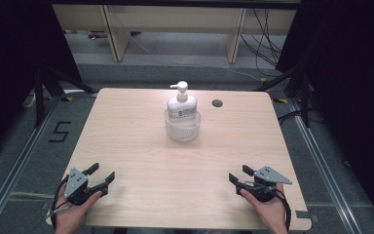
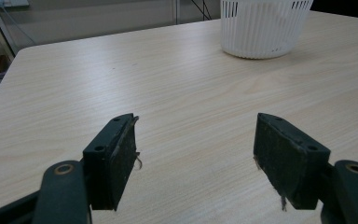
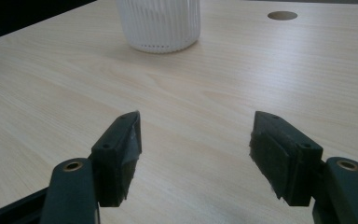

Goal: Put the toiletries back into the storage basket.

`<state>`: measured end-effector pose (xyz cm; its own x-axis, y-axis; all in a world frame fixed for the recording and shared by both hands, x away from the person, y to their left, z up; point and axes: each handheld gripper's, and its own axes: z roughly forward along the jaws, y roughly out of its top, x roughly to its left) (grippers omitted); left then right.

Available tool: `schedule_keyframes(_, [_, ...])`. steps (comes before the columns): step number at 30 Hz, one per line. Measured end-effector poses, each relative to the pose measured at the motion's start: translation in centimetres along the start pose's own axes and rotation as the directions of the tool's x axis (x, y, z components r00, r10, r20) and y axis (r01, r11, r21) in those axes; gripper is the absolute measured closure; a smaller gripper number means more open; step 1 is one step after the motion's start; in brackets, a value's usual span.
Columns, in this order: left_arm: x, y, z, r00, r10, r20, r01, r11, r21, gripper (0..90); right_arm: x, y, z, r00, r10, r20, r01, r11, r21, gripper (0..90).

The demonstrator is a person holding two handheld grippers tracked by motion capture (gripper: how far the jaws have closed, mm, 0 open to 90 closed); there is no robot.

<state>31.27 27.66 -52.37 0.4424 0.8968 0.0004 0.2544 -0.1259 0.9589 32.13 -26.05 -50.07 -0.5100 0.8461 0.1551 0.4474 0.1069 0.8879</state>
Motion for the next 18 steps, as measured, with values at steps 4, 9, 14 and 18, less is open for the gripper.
schedule_keyframes(4, [-0.01,0.0,0.01,1.0,-0.004,-0.002,0.004,1.0,0.0,29.5,-0.57,-0.52,-0.22,0.9996,-0.022,0.017,0.022,0.9996,-0.017,34.4])
schedule_keyframes(9, [0.0,0.01,0.03,1.0,-0.005,-0.001,0.005,1.0,0.0,29.5,-0.35,-0.81,-0.46,0.9981,0.059,0.017,-0.059,0.9979,-0.028,34.4])
schedule_keyframes(14, [0.07,-0.04,0.07,0.9999,-0.008,0.007,0.008,0.9999,-0.011,29.5,-0.62,-0.77,-0.42,0.999,0.037,0.027,-0.035,0.9985,-0.043,34.3])
schedule_keyframes(18, [0.01,-0.04,0.09,0.9999,-0.011,0.01,0.011,0.9998,-0.017,29.5,-0.9,-0.7,-0.49,0.999,0.015,0.041,-0.012,0.9983,-0.057,34.3])
